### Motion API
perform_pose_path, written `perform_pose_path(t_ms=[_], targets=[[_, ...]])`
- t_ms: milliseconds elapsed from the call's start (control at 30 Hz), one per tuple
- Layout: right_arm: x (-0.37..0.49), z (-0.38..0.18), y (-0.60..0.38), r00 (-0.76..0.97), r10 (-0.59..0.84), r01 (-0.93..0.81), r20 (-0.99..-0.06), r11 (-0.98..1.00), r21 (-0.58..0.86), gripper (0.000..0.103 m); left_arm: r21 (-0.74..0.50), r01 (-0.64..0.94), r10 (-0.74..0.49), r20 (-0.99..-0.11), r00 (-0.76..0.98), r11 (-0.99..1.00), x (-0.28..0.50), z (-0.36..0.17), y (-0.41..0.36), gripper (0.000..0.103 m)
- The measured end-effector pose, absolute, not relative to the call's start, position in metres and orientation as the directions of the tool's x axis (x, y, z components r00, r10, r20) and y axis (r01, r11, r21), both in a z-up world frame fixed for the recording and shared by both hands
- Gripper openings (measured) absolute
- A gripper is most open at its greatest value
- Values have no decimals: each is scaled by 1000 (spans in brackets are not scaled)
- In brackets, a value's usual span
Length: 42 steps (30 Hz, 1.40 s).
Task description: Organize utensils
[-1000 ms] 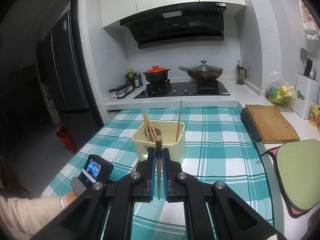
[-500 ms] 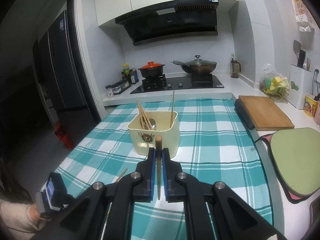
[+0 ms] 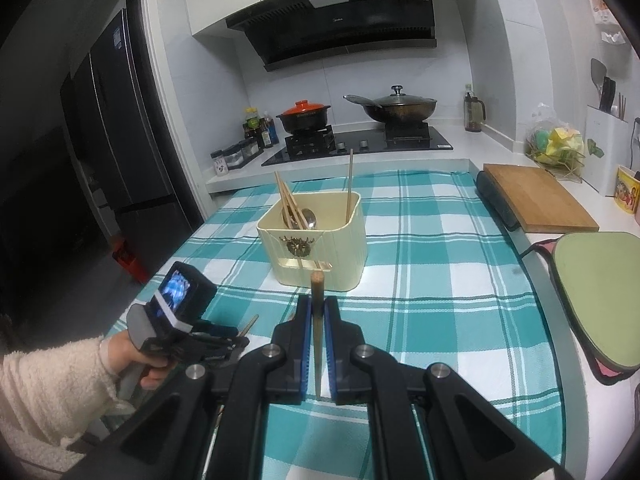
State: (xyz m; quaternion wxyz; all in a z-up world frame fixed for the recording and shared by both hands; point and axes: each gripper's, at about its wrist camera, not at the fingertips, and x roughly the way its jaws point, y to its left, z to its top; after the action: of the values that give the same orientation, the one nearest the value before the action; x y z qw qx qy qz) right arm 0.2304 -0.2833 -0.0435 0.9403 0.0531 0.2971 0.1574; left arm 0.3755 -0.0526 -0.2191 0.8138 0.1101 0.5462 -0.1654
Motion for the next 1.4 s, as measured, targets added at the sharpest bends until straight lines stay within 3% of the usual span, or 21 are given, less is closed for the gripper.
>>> perform_pose_path(t_ms=[133,467,633,867,1400], targets=[[240,-47,-279,770,330,-265,-546,944,198,7,-6,378,-183,-883,433,926,379,-204,-53,3],[260,-19,-256,793,351,-302,-497,936,180,7,-130,325,-339,-568,750,937,321,-66,-11,5],[262,-1,-240,804,364,-328,-471,931,161,7,-153,316,-350,-480,805,936,308,-36,1,4],[259,14,-231,813,367,-340,-453,930,143,7,-157,309,-347,-437,830,938,304,-26,8,3],[268,39,-238,829,361,-330,-427,932,149,7,-109,361,-368,-460,808,926,289,28,-2,3]])
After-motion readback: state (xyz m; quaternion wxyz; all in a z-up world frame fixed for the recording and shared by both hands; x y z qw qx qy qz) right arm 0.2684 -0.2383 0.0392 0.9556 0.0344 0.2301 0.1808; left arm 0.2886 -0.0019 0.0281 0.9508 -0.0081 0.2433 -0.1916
